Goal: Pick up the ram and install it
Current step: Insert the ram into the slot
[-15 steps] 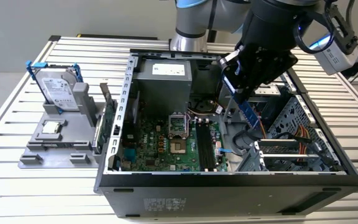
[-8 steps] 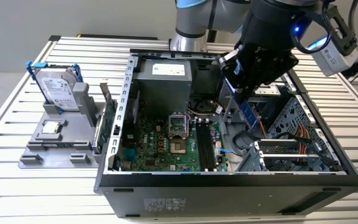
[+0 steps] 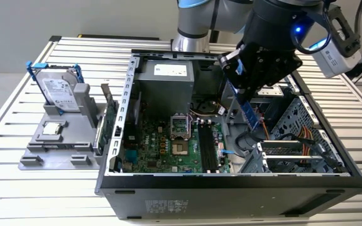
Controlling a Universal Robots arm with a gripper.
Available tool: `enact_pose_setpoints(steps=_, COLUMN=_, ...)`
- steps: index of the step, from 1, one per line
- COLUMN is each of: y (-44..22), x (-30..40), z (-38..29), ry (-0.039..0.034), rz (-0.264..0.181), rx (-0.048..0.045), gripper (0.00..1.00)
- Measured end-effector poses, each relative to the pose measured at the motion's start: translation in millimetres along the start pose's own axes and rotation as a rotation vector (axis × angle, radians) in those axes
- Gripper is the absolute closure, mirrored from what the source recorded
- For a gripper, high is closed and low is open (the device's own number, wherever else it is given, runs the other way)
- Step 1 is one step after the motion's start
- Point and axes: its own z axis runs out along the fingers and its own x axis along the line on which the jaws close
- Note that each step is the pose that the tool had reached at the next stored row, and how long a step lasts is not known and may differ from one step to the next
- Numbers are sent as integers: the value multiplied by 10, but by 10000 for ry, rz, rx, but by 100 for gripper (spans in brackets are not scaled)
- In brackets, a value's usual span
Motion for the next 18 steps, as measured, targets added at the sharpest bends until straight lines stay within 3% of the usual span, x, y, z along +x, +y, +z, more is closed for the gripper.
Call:
enact_pose_setpoints(steps=7, y=1, x=6, z=-1, ry=-8, rz=307, rx=4, gripper=100)
enact_pose_setpoints(steps=18, y=1, x=6, z=12, ry=-10, rz=333, rx=2, gripper=100)
